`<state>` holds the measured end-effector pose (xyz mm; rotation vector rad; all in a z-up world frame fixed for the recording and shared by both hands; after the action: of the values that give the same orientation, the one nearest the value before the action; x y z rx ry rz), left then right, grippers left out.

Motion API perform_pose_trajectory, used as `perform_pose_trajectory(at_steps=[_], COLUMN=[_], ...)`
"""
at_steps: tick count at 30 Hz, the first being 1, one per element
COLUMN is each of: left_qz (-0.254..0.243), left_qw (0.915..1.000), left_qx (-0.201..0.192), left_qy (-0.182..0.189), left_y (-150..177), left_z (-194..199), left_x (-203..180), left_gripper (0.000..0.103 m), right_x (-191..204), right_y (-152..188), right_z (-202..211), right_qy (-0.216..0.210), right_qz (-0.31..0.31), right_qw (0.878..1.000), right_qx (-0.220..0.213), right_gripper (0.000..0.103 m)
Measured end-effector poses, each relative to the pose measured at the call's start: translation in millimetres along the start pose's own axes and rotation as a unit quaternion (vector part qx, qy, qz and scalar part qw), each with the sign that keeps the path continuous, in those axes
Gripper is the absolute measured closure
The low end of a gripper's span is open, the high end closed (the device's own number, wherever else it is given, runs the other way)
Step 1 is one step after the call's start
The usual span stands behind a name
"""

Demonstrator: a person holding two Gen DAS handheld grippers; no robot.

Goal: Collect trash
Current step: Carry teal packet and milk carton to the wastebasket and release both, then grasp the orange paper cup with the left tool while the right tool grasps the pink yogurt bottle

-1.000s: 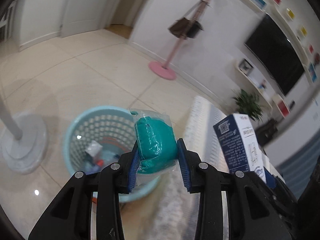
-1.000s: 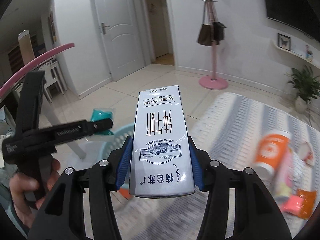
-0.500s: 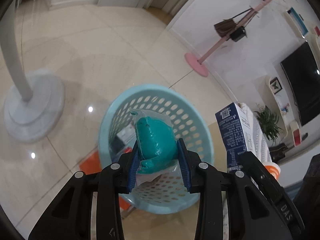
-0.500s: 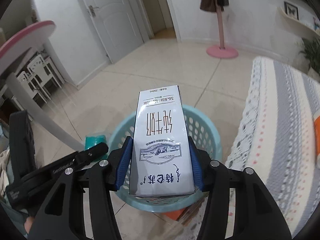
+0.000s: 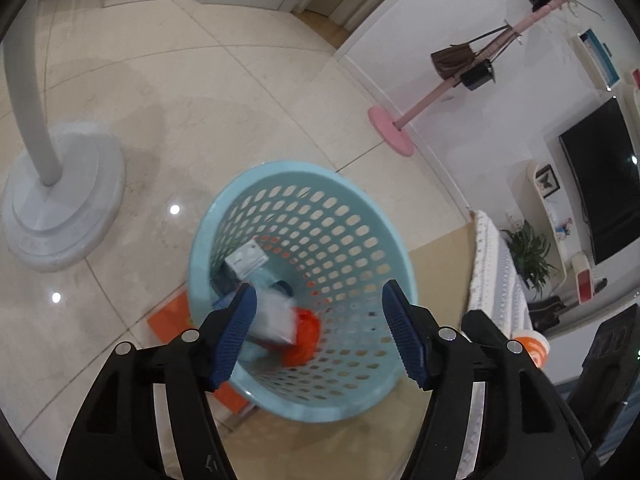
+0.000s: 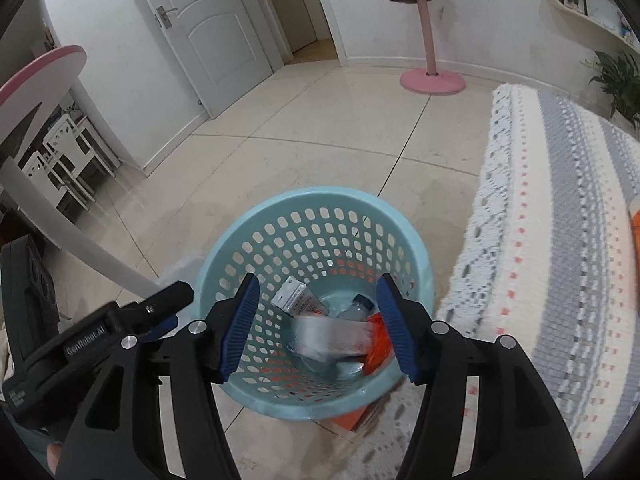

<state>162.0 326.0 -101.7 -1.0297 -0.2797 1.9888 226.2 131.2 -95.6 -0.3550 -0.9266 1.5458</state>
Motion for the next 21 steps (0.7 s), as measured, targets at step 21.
perform_pose_trajectory(at_steps=[21], left_qz=[-0.199], left_qw=[0.9529], left_qx=[0.034], left_qy=[0.226], left_y=[91], left_z=[37], left_x=[-271], left_gripper=[0.029], right_x=[-191], right_y=[-20], right_z=[228], right_qy=[0.121], right_qz=[-0.027], right_qw=[0.981], right_qx=[-0.15], right_gripper=[0.046])
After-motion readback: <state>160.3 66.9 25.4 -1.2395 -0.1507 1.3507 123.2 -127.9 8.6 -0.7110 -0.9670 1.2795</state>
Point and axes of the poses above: each gripper's, at about its wrist camera, not at the fingertips, and z roughly against the way its jaws point, x to its left, y to its underside, the point moved 3 cm from there along -z, roughly the way its jaws point, and after that the axes turned 9 degrees about -x, right-handed, at the moved point
